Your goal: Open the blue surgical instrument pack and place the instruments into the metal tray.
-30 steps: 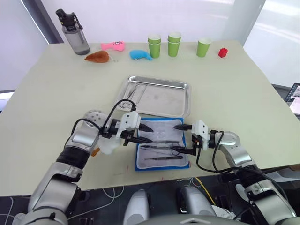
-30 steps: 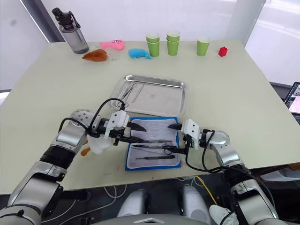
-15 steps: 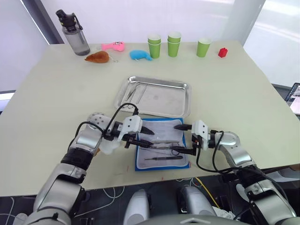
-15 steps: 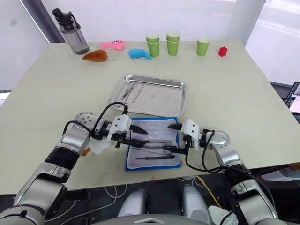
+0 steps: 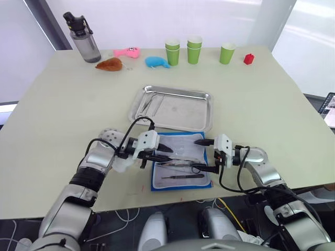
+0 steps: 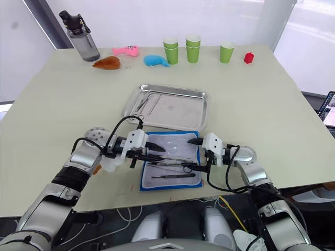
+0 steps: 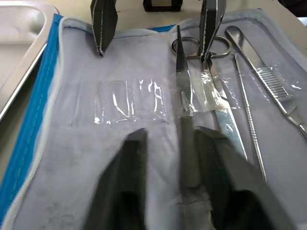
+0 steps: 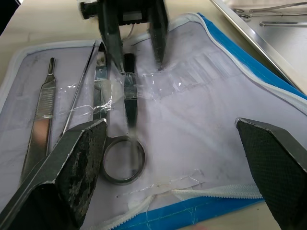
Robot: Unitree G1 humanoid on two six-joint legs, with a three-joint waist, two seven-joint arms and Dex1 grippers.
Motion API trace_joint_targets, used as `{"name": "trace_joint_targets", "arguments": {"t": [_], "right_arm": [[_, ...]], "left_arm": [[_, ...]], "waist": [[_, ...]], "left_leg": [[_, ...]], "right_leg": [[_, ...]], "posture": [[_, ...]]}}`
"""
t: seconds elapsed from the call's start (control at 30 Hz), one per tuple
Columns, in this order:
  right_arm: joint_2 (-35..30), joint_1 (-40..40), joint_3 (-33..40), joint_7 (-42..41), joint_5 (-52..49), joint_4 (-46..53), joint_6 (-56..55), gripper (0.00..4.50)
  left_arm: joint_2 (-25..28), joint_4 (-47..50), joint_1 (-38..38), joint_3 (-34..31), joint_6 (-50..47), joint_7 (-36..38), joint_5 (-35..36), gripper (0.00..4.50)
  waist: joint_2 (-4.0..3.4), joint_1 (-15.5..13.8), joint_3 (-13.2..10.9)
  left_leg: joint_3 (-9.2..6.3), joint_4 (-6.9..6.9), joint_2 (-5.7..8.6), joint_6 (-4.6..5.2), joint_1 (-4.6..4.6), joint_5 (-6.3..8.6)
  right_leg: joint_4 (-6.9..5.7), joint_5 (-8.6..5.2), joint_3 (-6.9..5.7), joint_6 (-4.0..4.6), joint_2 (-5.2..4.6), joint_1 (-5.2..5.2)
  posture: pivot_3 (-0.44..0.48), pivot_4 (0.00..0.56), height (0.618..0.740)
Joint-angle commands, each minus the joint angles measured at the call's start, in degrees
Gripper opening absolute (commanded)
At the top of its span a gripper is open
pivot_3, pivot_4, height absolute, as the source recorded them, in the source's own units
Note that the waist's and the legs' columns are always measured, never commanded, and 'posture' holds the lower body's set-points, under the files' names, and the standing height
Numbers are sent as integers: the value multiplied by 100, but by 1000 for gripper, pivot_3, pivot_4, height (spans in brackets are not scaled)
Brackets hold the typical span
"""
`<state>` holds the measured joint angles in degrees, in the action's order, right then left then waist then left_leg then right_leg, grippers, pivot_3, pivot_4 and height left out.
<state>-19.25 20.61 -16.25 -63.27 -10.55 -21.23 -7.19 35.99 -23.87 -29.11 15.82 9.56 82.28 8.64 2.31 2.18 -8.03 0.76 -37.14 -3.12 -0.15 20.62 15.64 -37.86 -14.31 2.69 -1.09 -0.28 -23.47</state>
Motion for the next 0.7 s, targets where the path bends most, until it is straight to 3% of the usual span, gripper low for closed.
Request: {"name": "trace_joint_targets", "arguments": {"t": [0.03, 0.43, 0.7], "right_arm": [[-217, -379, -299, 129, 559, -650, 385, 4500], [-190, -373, -328, 142, 550, -662, 380, 4500], [-159, -377, -337, 169, 553, -662, 375, 4500]], "left_arm": [[-1, 5, 101, 3, -69, 21, -50, 109], [283, 356, 31, -64, -373, 12, -109, 109], [689, 1319, -248, 27, -1255, 278, -109, 109]], "waist": [[-3, -1, 4], [-11, 0, 15], [-12, 2, 12]], "left_leg": [[0, 0, 0, 0, 0, 0], [-2, 0, -2, 0, 0, 0], [-5, 0, -3, 0, 2, 0]], "right_leg": [[-1, 0, 0, 0, 0, 0], [-1, 0, 0, 1, 4, 0], [0, 0, 8, 1, 14, 0]], "posture": [[0, 150, 734], [0, 150, 734], [0, 150, 734]]}}
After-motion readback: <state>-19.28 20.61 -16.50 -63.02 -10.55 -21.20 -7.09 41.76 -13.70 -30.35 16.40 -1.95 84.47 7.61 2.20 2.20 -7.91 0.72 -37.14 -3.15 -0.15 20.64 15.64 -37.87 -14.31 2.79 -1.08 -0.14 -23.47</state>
